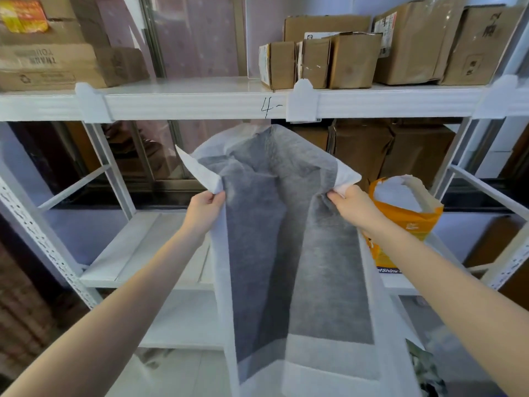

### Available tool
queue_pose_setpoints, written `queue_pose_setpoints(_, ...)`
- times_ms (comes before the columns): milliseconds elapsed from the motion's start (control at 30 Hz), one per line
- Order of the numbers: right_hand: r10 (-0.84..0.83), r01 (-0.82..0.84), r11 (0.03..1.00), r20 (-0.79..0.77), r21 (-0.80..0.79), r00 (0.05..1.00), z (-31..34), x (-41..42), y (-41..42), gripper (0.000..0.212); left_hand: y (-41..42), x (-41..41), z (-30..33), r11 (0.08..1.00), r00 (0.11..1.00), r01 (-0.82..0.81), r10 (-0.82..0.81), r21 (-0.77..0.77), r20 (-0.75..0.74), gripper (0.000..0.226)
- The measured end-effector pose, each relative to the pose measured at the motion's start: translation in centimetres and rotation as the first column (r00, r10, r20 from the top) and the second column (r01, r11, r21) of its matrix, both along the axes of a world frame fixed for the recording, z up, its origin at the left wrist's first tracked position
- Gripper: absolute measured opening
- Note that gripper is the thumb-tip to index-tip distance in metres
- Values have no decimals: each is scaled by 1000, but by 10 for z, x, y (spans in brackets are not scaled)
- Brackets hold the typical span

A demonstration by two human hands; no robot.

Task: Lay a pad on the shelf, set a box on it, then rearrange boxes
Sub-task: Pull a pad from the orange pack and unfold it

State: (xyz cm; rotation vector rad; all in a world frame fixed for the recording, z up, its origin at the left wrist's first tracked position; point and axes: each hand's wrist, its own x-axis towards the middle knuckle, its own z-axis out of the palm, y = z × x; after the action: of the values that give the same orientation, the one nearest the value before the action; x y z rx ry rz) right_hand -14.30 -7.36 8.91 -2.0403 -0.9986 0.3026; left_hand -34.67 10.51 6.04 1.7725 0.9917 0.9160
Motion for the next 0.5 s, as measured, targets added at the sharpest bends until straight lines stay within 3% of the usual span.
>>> queue_pose_setpoints(67, -69, 75, 994, 74, -79, 995, -6, 12, -4, 33, 7, -4, -4, 999, 999, -50, 50, 4, -19, 26)
queue_pose_setpoints(233, -181, 197, 977, 160, -88, 970, -14, 35, -20, 35, 24, -20, -12, 987, 986, -121, 131, 105, -101, 37)
queue_pose_setpoints(333, -238, 253, 964, 156, -84, 959, -15, 44, -31, 38, 36, -28, -17, 982, 970, -128, 152, 136, -191, 32)
queue_pose_setpoints(400, -250, 257, 965, 107, -51, 962, -17, 49, -35, 31, 39, -29, -21, 985, 966, -160, 170, 67, -195, 33)
queue_pose_setpoints(500, -279, 279, 960, 41, 6, 960, -18, 50, -36, 36, 33, -25, -21, 990, 984, -117, 105, -81, -145, 63)
